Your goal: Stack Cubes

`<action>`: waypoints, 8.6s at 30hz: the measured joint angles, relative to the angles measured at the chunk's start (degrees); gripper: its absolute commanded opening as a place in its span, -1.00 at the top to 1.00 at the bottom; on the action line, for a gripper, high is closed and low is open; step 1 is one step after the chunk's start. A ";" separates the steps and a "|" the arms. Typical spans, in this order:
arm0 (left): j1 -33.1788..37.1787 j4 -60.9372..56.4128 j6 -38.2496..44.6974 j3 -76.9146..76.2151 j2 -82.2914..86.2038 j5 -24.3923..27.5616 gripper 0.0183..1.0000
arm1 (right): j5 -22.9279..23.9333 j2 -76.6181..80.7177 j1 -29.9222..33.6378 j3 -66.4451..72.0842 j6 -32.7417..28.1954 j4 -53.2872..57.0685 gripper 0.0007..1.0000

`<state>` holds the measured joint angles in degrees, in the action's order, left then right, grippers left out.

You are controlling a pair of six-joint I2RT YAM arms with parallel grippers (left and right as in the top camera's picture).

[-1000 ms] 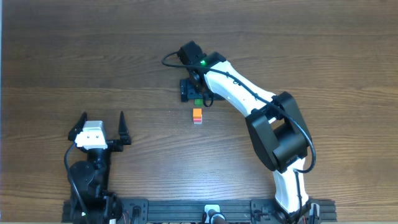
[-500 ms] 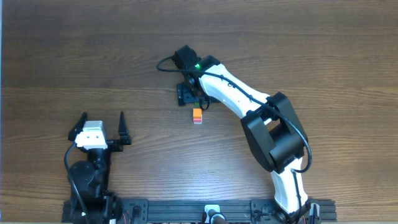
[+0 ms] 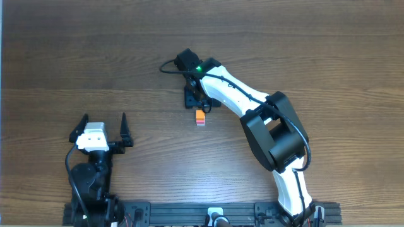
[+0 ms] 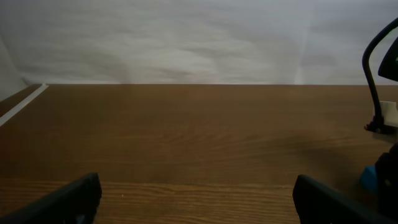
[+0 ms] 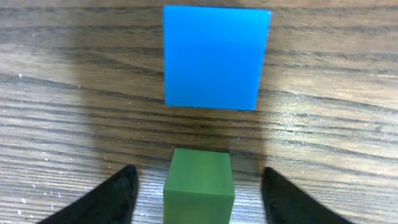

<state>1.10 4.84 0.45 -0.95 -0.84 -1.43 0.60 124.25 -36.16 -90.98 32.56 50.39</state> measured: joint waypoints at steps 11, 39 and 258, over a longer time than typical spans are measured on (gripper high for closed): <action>0.00 0.00 0.02 0.00 0.00 0.00 -1.00 | 0.02 0.00 0.00 0.00 0.20 0.15 0.22; 0.00 0.00 0.02 0.00 0.00 0.00 -1.00 | -0.02 0.00 0.00 0.00 0.22 0.57 0.49; 0.00 0.00 0.00 0.00 0.04 0.00 -1.00 | 1.14 12.17 2.95 -25.59 -6.45 15.93 -0.86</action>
<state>1.10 4.84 0.45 -0.95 -0.80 -1.43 1.74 136.42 -33.21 -116.57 26.11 66.32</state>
